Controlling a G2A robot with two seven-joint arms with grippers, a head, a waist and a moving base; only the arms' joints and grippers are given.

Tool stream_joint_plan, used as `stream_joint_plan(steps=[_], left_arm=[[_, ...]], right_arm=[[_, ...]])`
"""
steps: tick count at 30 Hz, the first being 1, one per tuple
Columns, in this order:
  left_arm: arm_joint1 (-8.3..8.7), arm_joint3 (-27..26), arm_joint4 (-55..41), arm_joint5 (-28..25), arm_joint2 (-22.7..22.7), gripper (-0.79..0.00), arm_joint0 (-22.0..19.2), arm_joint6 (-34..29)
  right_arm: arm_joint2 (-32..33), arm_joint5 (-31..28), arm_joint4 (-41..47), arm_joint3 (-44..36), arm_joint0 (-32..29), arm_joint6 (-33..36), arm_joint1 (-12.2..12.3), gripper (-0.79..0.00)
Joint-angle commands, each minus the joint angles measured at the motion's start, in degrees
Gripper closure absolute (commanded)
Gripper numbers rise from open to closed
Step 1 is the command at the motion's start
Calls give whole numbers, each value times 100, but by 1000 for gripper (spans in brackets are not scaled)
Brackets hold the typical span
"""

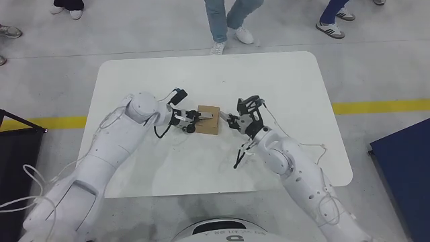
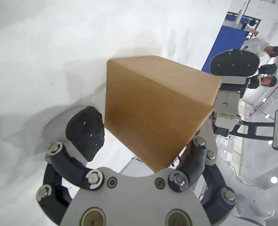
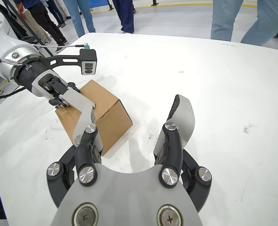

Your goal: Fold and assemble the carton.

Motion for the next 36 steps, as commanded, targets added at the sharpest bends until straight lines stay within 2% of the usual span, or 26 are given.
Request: stream_joint_plan(steps=[1,5,8,9,10,12,13,14,19,22,27,36], left_arm=[[1,-6,-22,-23,-17,-785,-1,8],[25,-135,-337,-219,-231,-785,50,124],[95,-294,-659,-380,-531,-785,177,130],[133,-377,-701,-443,-643,-785,241,112],[176,-466,-775,-494,-768,-785,332,59],[283,-676,-973,-611,-1138,-785,557,91],[344,-812,-1120,-697,-1385,-785,718,171],[415,-970,-1192,-778,-1654,-785,908,285],[760,-2279,-1211,-885,-3007,-785,2316,715],[869,-2920,-1253,-885,-3603,-785,3093,924],[869,-2920,-1253,-885,-3603,-785,3093,924],[869,-2920,-1253,-885,-3603,-785,3093,924]], right_arm=[[-7,2,-3,-1,10,-3,-3,-597],[12,-32,68,-33,0,-46,-5,-594],[87,-115,216,-133,-49,-63,4,-563],[125,-188,335,-181,-77,-59,9,-520],[172,-246,426,-226,-99,-37,17,-419],[234,-411,669,-316,-139,45,28,-339],[260,-492,820,-362,-142,108,30,-259],[265,-541,897,-416,-138,179,32,0],[55,-621,784,-607,-66,459,19,0],[-94,-528,527,-647,22,547,3,0],[-379,-208,-115,-715,160,723,-29,0],[-830,258,-444,-630,419,1279,-128,0]])
